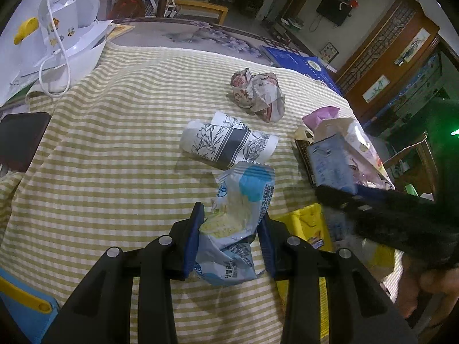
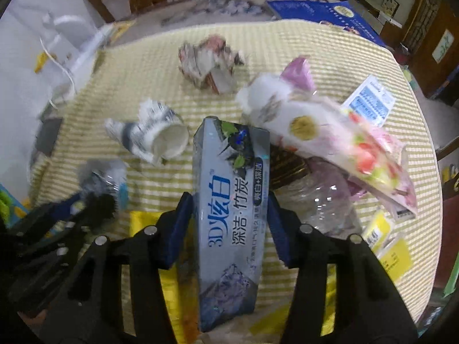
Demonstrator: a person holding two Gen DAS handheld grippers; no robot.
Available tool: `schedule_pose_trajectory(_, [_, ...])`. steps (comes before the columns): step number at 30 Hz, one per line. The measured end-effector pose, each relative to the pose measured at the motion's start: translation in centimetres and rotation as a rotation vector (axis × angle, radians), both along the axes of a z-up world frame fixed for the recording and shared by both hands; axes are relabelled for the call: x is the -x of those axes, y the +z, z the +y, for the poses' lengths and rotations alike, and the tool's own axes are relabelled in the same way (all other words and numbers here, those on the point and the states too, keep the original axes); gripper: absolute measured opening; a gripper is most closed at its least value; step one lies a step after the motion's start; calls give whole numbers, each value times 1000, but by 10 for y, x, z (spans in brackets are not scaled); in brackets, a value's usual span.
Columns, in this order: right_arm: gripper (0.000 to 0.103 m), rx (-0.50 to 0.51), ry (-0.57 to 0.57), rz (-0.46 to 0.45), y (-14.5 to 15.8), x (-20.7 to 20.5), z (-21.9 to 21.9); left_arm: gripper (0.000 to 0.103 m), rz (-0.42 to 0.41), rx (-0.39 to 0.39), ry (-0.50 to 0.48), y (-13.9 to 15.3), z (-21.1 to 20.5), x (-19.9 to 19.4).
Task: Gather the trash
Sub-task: 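Grasp the blue snack wrapper with the left gripper while the right gripper grasps the toothpaste box, then lift the toothpaste box and wrapper and carry them toward the red bucket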
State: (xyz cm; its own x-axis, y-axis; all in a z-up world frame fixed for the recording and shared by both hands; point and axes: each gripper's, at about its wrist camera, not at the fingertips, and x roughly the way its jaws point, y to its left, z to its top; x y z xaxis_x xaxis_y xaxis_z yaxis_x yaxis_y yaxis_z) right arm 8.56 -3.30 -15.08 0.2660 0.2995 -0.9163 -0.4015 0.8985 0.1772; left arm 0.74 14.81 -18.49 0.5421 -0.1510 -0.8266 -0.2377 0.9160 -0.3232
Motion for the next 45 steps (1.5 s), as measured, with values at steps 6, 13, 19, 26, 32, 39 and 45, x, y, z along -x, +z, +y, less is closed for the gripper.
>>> schedule_pose_trajectory(6, [50, -168, -48, -49, 48, 5, -22, 35, -24, -23, -16, 12, -6, -3])
schedule_pose_trajectory(13, [50, -210, -124, -192, 96, 20, -66, 35, -88, -57, -65, 42, -31, -1])
schedule_pose_trajectory(19, [51, -201, -224, -255, 110, 32, -114, 35, -123, -68, -131, 58, -62, -1])
schedule_pose_trajectory(26, [51, -182, -326, -283, 113, 45, -165, 35, -154, -77, -216, 73, -103, -5])
schedule_pose_trajectory(32, [51, -174, -384, -300, 114, 52, -200, 35, -174, -89, -261, 83, -129, -10])
schedule_pose_trajectory(39, [51, -152, -426, -310, 111, 53, -236, 35, -170, -99, -288, 86, -161, -17])
schedule_pose_trajectory(45, [51, -138, -476, -317, 108, 50, -276, 35, -181, -104, -330, 93, -198, -30])
